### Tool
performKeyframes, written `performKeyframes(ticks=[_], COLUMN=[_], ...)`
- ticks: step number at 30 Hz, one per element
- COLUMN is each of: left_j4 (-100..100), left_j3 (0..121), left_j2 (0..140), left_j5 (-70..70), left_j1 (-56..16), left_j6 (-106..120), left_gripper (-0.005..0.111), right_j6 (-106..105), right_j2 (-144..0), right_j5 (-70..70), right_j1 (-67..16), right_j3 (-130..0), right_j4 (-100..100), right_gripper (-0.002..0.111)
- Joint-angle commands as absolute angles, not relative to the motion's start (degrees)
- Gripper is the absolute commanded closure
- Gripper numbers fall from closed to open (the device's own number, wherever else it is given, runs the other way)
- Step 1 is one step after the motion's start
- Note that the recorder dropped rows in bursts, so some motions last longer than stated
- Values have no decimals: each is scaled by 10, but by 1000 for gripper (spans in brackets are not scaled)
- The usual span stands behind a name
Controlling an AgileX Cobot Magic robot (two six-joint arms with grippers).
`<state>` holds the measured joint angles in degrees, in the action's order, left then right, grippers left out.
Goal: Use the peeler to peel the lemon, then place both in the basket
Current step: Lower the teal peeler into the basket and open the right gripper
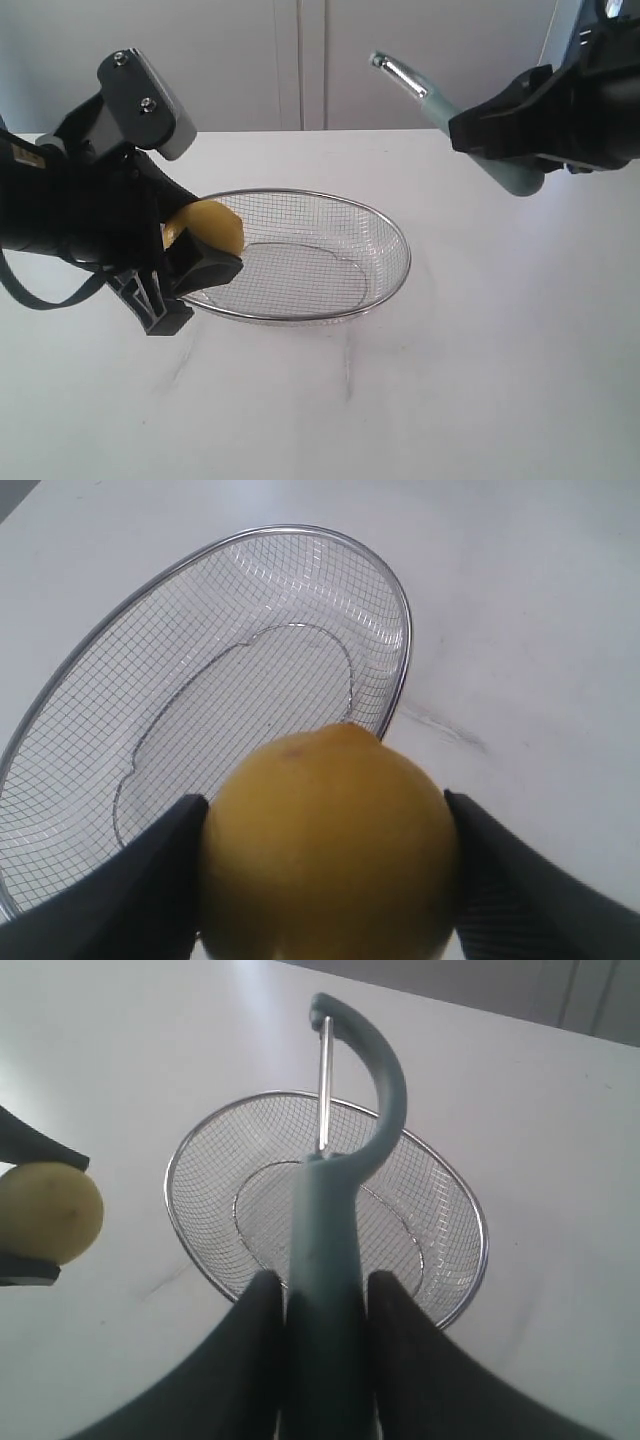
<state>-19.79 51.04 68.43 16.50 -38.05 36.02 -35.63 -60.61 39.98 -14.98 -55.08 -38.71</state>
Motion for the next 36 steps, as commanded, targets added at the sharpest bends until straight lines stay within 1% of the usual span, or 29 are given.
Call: performKeyframes(ticks=[1,4,6,8,13,17,24,27,36], left_j4=[-205,-205,-206,-175,-72,-68,-87,-87,-89], left_j3=[506,506,506,506,506,506,506,506,506], left_j2=[680,680,680,680,680,680,680,680,680], left_j5=[167,167,177,182,203,215,201,194,194], left_j1=[-379,-379,-379,-375,-329,-294,-292,-292,-292], left_j6=[356,356,344,331,182,158,158,158,158], left_gripper=[107,107,107,107,107,107,107,107,107], right_j6=[-357,-372,-424,-435,-437,-437,-438,-464,-525], right_j2=[-601,-602,-612,-631,-688,-750,-868,-910,-1016], right_j5=[376,334,318,297,299,325,334,326,223], right_j1=[-148,-148,-148,-148,-148,-149,-150,-163,-223], right_j3=[-530,-512,-512,-512,-521,-551,-614,-639,-702], right_j4=[-388,-388,-389,-392,-390,-390,-420,-424,-425], right_gripper=[108,108,108,108,108,108,108,108,108])
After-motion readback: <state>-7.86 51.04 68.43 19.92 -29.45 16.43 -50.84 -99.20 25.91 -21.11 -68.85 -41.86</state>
